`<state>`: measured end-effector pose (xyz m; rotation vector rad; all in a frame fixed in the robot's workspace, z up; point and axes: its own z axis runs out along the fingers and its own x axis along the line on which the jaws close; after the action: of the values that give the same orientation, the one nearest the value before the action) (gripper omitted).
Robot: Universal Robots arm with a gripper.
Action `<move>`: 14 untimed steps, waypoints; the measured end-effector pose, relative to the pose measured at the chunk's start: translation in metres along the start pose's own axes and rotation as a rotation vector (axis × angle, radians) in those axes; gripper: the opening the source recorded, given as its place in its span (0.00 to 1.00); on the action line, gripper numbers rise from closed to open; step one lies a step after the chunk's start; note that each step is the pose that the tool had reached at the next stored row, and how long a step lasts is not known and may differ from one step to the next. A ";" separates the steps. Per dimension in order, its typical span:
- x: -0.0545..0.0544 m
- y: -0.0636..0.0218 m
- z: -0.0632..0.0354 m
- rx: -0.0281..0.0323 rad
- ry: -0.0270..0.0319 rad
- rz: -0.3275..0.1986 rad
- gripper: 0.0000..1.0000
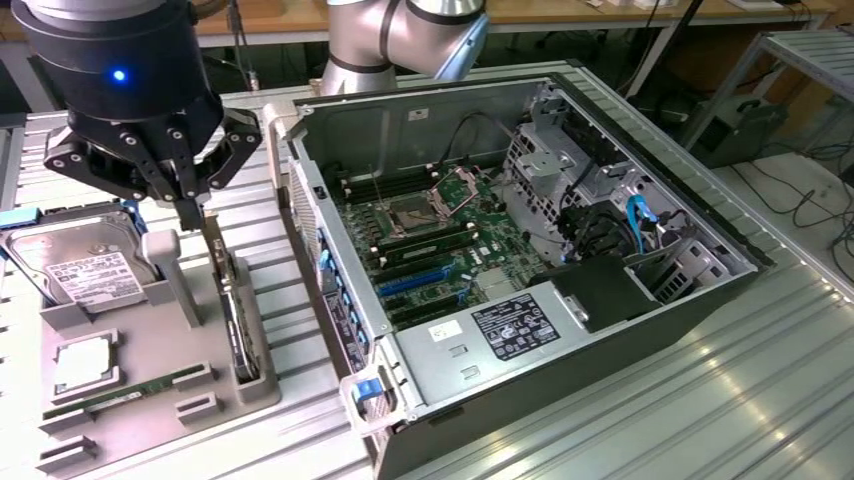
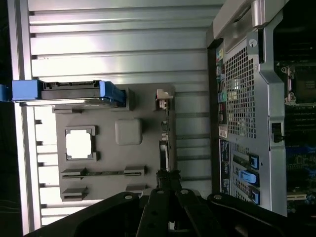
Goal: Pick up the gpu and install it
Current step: 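Reach for the gpu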
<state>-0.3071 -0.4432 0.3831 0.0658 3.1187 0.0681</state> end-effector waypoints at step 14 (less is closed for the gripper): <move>0.000 -0.0091 0.0120 0.0000 0.0006 -0.001 0.11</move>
<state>-0.3074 -0.4517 0.3707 0.0648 3.1193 0.0681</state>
